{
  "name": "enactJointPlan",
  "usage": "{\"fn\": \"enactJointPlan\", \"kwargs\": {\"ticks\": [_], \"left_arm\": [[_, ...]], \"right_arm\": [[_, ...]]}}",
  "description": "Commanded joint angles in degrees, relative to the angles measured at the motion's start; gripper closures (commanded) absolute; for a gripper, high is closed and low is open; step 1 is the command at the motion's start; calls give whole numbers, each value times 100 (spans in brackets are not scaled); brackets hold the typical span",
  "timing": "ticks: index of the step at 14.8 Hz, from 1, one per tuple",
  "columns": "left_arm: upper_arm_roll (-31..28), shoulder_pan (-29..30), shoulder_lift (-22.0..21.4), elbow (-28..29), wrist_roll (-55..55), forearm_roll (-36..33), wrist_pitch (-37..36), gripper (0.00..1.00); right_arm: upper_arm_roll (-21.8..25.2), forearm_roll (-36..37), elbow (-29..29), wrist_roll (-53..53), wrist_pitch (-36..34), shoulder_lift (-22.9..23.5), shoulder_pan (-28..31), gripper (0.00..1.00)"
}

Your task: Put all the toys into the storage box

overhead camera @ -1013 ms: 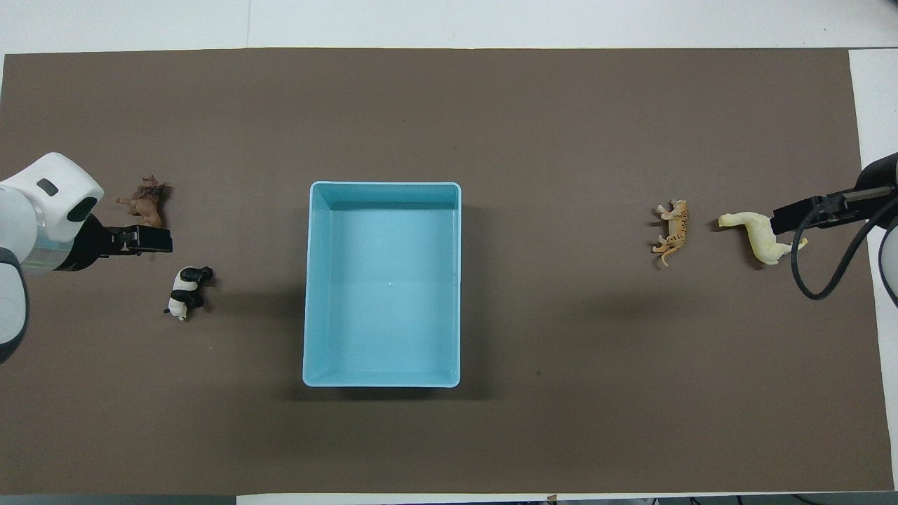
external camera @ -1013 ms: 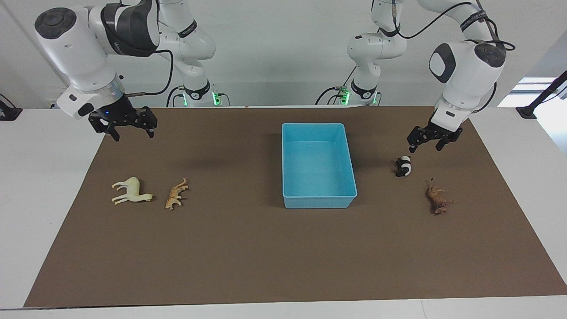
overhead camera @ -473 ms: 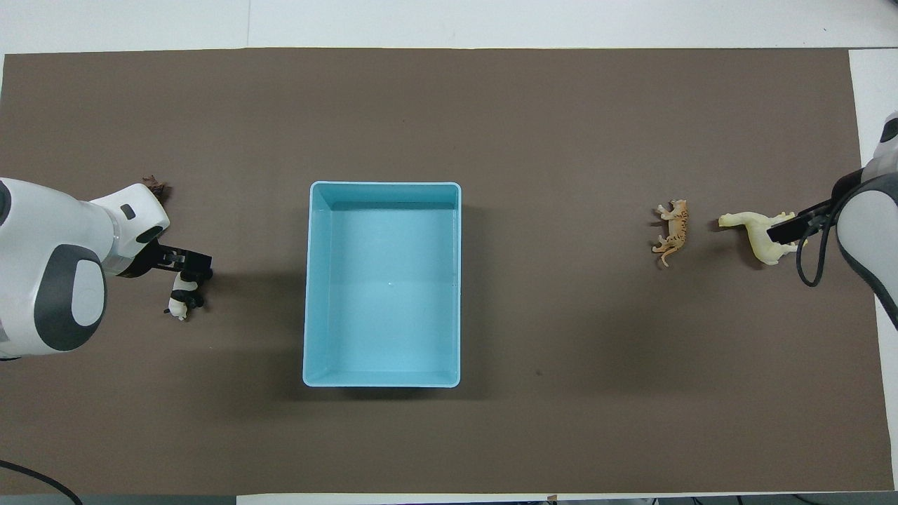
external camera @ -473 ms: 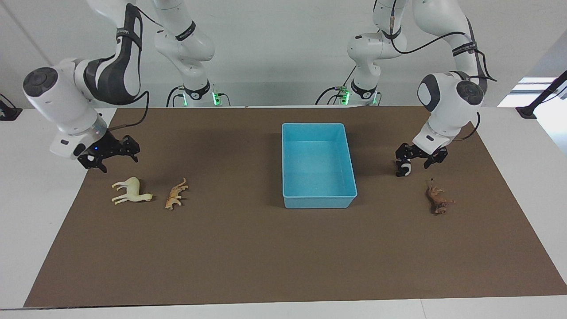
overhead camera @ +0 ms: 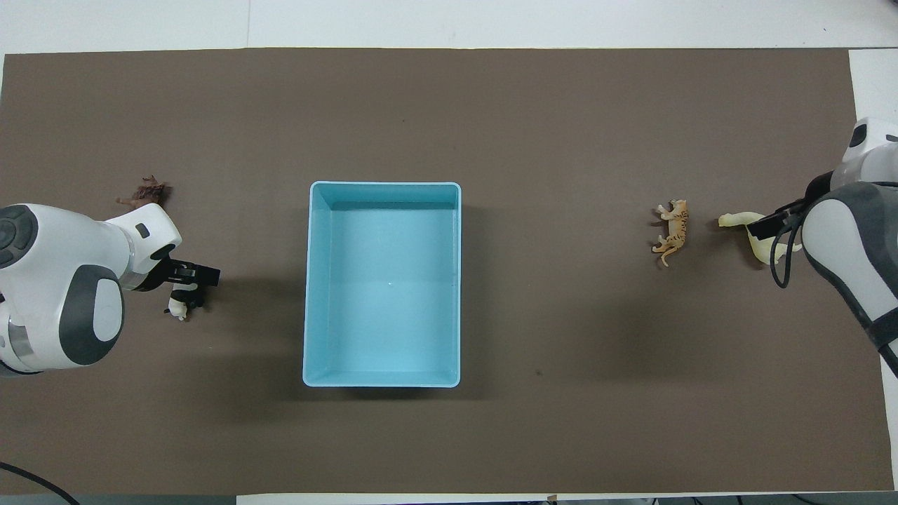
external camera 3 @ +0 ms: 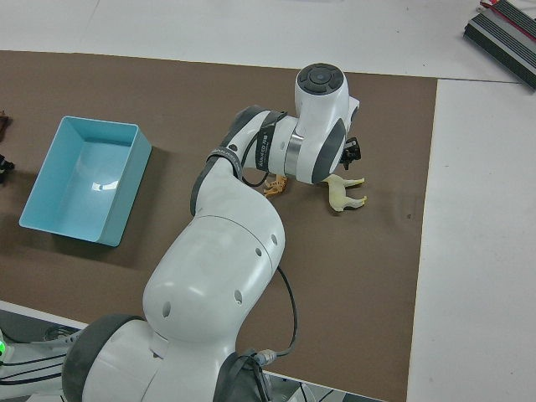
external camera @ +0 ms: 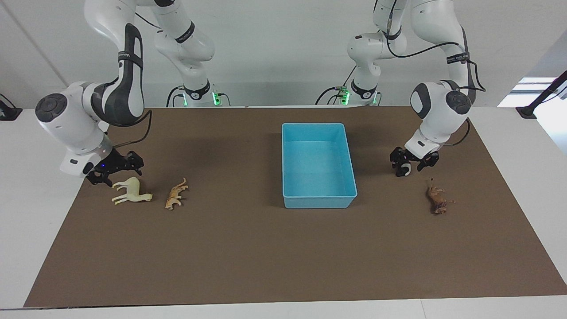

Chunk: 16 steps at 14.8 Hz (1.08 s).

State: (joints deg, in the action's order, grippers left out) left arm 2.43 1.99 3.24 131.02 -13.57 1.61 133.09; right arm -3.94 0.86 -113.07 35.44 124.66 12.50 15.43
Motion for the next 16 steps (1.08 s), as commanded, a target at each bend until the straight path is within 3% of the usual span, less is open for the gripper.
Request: {"fn": "enactJointPlan", "kwargs": {"ticks": [1,5,14,16], "left_arm": [[-5,39,-43,239,-93,-29,305,0],[-5,91,107,266,-94,-29,437,0],[-5,83,116,345,-85,-38,429,2],[-5,83,116,354,-67,-38,420,10]], "right_arm": [[-11,-51,-329,113,225,-89,83,0],[15,-7,-769,-371,445,-221,74,0],[42,301,-822,-809,524,-230,224,0],[42,371,-804,-1082,541,-108,250,0]]}}
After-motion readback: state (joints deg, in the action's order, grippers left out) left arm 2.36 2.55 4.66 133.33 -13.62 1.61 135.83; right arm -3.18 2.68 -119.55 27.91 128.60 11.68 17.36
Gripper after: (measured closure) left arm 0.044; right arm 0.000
